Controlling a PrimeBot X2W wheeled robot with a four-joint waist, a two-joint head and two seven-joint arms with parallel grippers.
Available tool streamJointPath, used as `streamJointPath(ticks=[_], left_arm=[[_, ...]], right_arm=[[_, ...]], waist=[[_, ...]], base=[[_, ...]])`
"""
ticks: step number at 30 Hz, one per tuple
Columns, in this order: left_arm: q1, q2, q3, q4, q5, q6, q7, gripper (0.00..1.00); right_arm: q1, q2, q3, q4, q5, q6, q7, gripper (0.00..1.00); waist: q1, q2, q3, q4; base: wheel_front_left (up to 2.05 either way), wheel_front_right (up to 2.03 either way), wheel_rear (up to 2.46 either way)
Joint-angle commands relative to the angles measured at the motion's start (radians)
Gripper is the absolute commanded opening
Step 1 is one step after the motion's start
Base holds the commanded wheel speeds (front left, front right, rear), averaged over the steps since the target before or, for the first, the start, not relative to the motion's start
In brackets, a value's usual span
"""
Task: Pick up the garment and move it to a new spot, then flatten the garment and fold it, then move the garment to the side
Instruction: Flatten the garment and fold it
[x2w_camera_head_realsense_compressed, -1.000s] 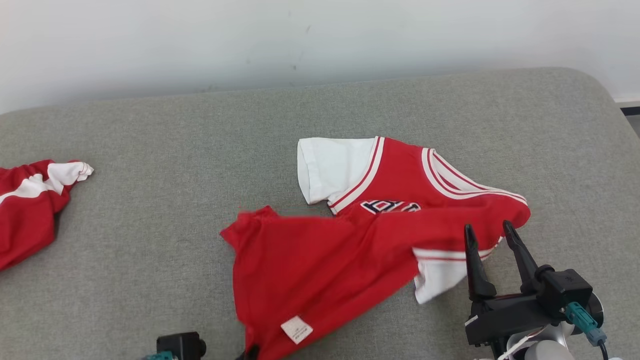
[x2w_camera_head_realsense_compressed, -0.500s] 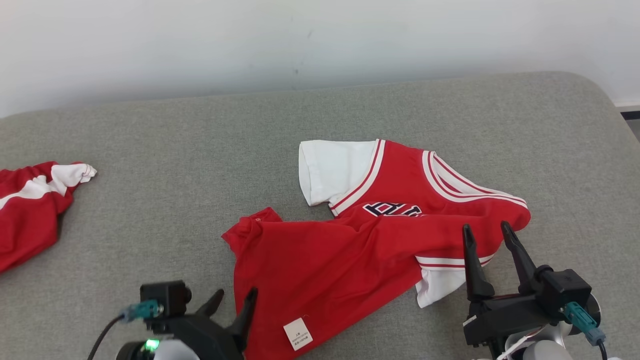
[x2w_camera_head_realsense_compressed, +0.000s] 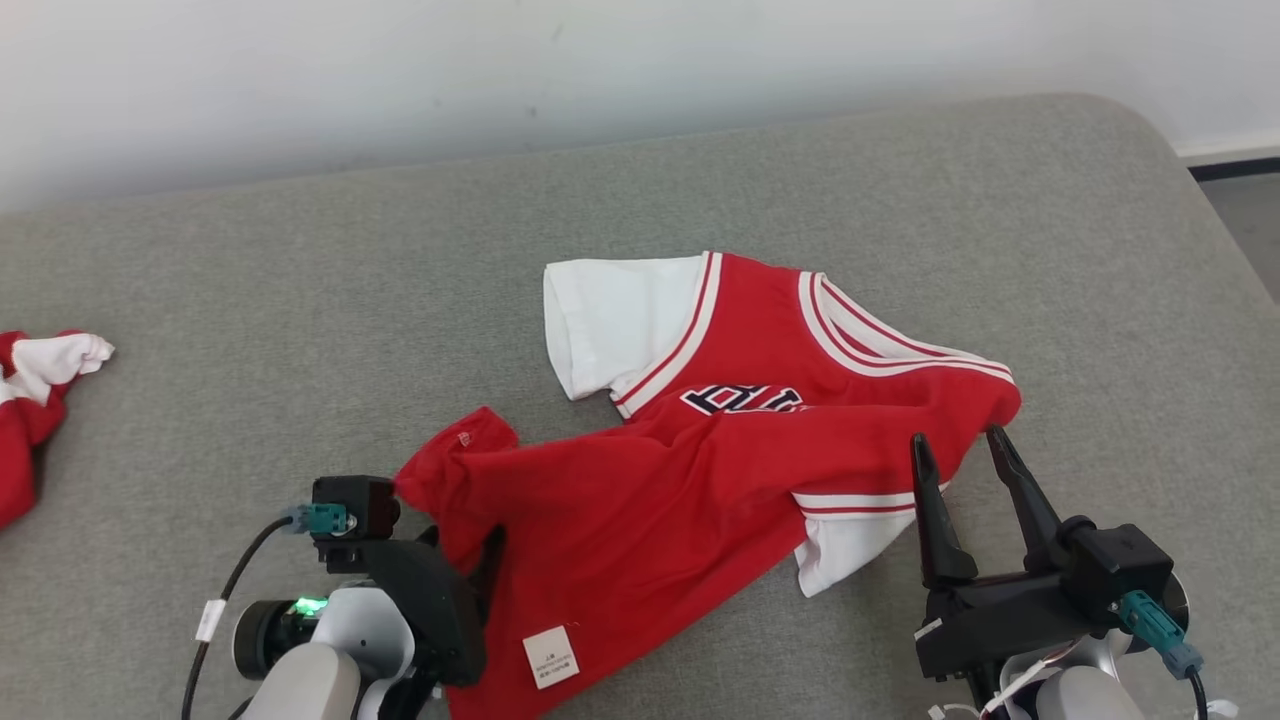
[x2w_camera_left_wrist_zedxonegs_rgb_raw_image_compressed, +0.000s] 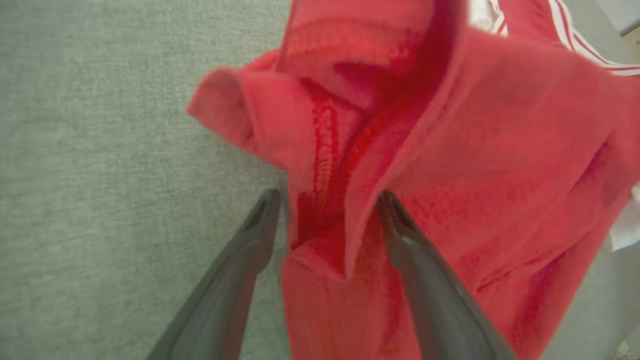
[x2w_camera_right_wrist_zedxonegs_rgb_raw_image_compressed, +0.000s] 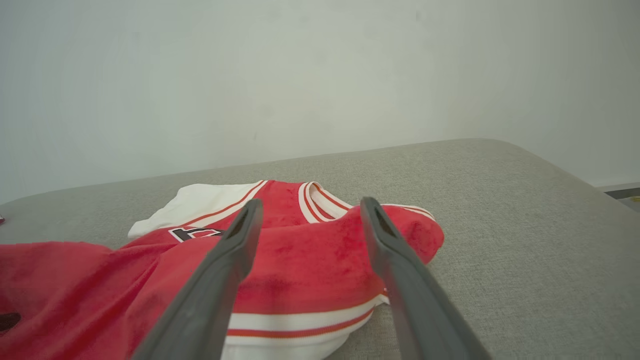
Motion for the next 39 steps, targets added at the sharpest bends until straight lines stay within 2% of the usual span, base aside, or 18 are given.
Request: streamJointPath(ticks=[1,2,3,6,9,13,21,26,27,28,29,34,39], left_arm=[[-0.021,-0.003,0.001,0.026,-0.001,-0.006,-0.011,0.93],[-0.030,-0.003,0.002,0.042,0.000,-0.007,-0.018,0.35],[-0.035,-0.005,0.001,0.057,0.000,-0.007,-0.026,0.00],[-0.055,-0.003,0.008,0.089,0.007,-0.013,-0.077,0.00],[-0.084,0.003,0.020,0.108,0.026,-0.003,-0.165,0.00],[-0.129,0.011,0.021,0.138,0.054,-0.016,-0.281,0.00],[-0.234,0.033,0.012,0.225,0.085,-0.037,-0.379,0.00],[-0.277,0.039,0.016,0.297,0.086,-0.033,-0.417,0.00],[-0.279,0.036,0.020,0.312,0.079,-0.034,-0.419,0.21],[-0.277,0.032,0.021,0.326,0.073,-0.038,-0.419,0.76],[-0.273,0.029,0.023,0.338,0.068,-0.036,-0.420,1.00],[-0.232,0.020,0.035,0.357,0.046,-0.039,-0.476,1.00],[-0.161,0.012,0.082,0.281,0.022,-0.041,-0.568,1.00]], right_arm=[[-0.011,0.001,0.001,-0.001,0.005,-0.003,-0.004,1.00],[-0.012,0.001,0.001,-0.001,0.006,-0.003,-0.004,1.00],[-0.011,0.001,-0.002,-0.001,0.006,-0.003,-0.005,1.00],[-0.013,0.001,-0.005,0.001,0.006,-0.003,-0.006,1.00],[-0.010,0.001,-0.006,0.001,0.007,-0.003,-0.007,1.00],[-0.007,0.001,-0.002,-0.001,0.008,-0.003,-0.008,1.00],[-0.019,0.001,0.015,-0.003,0.003,-0.003,-0.008,1.00],[-0.021,0.001,0.018,0.000,0.000,-0.003,-0.007,1.00],[-0.021,0.001,0.018,0.002,0.001,-0.003,-0.007,1.00],[-0.020,0.001,0.018,0.003,0.002,-0.003,-0.007,1.00],[-0.020,0.001,0.016,0.005,0.002,-0.003,-0.007,1.00],[-0.009,0.001,0.000,0.007,0.005,-0.003,-0.007,1.00],[0.001,0.000,-0.021,0.003,0.001,-0.003,-0.005,1.00]], waist=[[-0.0001,-0.0001,0.016,-0.022],[-0.0001,-0.0001,0.019,-0.027],[-0.0001,-0.0001,0.020,-0.030],[-0.0001,-0.0001,0.023,-0.038],[-0.0001,-0.0001,0.021,-0.041],[-0.0001,-0.0001,0.019,-0.041],[-0.0001,-0.0001,0.027,-0.047],[-0.0001,-0.0001,0.033,-0.048],[-0.0001,-0.0001,0.032,-0.047],[-0.0001,-0.0001,0.031,-0.046],[-0.0001,-0.0001,0.030,-0.044],[-0.0001,-0.0001,0.019,-0.022],[-0.0001,-0.0001,-0.003,0.003]], base=[[0.00,0.00,0.00],[0.00,0.00,0.00],[0.00,0.00,0.00],[0.00,0.00,0.00],[0.00,0.00,0.00],[0.00,0.00,0.00],[0.00,0.00,0.00],[0.00,0.00,0.00],[0.00,0.00,0.00],[0.00,0.00,0.00],[0.00,0.00,0.00],[0.00,0.00,0.00],[0.00,0.00,0.00]])
